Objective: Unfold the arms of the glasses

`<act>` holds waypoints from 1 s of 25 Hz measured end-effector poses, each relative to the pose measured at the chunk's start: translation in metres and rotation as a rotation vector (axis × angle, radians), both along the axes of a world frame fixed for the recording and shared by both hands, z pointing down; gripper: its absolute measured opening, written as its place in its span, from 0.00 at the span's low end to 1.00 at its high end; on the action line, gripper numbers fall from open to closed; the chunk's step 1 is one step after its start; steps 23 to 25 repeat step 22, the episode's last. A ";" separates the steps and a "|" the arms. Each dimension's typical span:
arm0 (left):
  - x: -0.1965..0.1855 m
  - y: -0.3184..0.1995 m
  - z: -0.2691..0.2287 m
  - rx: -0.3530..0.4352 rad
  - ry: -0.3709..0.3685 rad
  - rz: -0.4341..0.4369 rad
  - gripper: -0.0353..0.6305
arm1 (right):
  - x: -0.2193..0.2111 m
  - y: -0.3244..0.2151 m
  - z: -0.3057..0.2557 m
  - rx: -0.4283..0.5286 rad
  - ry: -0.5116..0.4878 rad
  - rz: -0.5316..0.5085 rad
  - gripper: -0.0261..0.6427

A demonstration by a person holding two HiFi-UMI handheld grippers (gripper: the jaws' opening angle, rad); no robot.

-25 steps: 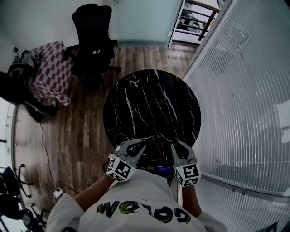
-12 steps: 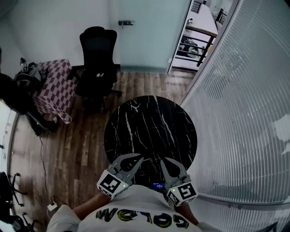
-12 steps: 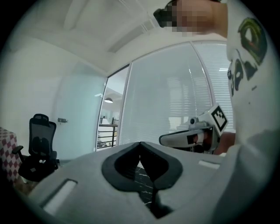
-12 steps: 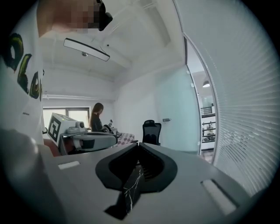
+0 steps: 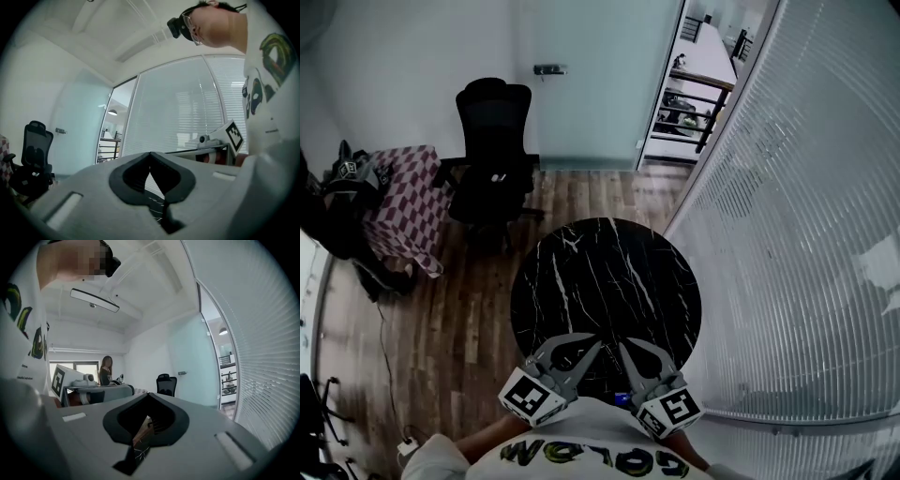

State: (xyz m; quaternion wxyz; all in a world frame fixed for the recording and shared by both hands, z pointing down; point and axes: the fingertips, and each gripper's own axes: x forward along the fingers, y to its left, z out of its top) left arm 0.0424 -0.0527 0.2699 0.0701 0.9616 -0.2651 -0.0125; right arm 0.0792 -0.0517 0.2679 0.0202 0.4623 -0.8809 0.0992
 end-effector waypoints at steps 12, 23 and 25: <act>-0.003 0.000 -0.009 0.025 0.023 -0.019 0.06 | -0.008 0.001 0.000 0.003 -0.010 -0.011 0.04; -0.010 0.001 0.002 -0.014 0.004 -0.026 0.06 | -0.012 0.001 0.002 -0.006 -0.002 -0.013 0.04; -0.010 0.001 0.002 -0.014 0.004 -0.026 0.06 | -0.012 0.001 0.002 -0.006 -0.002 -0.013 0.04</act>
